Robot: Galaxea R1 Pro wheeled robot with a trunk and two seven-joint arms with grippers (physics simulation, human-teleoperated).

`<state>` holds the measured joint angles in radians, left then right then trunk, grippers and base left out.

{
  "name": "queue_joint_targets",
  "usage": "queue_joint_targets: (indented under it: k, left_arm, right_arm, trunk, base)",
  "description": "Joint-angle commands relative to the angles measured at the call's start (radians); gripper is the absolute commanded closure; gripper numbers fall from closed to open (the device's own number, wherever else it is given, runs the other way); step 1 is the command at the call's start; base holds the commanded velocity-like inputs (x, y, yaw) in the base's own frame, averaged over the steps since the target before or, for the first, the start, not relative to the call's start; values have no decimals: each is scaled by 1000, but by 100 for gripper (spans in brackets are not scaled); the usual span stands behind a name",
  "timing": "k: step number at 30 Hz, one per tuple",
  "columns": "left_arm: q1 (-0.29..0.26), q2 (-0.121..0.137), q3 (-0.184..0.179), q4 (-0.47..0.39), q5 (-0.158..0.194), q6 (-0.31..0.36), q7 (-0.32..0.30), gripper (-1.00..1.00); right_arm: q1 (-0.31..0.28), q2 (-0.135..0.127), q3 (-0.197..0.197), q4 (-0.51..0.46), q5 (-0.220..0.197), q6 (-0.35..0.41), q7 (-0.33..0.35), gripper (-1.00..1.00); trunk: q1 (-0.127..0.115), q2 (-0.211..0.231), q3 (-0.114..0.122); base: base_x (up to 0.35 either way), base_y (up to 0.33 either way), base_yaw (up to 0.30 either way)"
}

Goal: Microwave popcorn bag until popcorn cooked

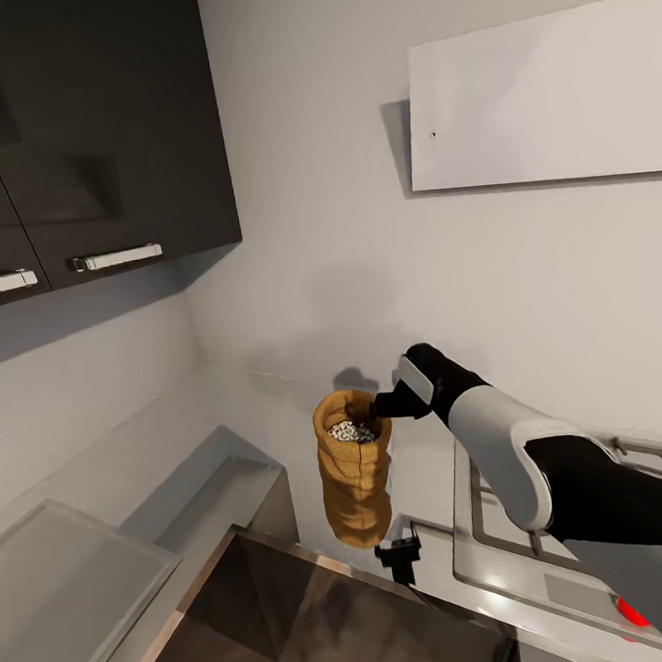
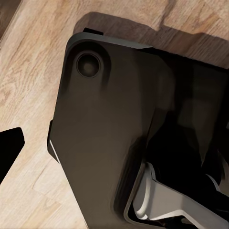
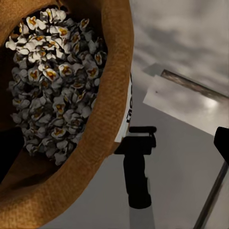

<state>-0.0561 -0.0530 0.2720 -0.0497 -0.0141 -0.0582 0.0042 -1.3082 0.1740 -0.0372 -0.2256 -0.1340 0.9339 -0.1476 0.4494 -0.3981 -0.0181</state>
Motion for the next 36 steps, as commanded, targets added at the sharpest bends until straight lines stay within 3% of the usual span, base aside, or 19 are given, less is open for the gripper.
queue_joint_targets:
  k: [1, 11, 14, 27, 36]
  left_arm:
    - [-1, 0, 4, 1, -1, -3, 0, -100]
    - [-1, 0, 4, 1, -2, -3, 0, -100]
    - [-1, 0, 4, 1, -3, -3, 0, -100]
    - [-1, -1, 3, 1, -3, -3, 0, -100]
    - [-1, 0, 3, 1, -3, -3, 0, -100]
  right_arm:
    - [0, 0, -4, -1, -10, 2, -10, -100]
    - [11, 0, -4, -1, -14, -2, -9, -100]
    - [25, 0, -4, 2, -17, -59, -5, -100]
    - [30, 0, -4, 2, -18, -74, -2, -100]
    - [53, 0, -4, 3, -19, -143, 1, -100]
  trunk:
    - [1, -2, -2]
    - [1, -2, -2]
    - [1, -2, -2]
    - [1, -2, -2]
    - [1, -2, -2]
  base:
    - [0, 0, 0]
    - [0, 0, 0]
    - [0, 0, 0]
    - [0, 0, 0]
    - [0, 0, 0]
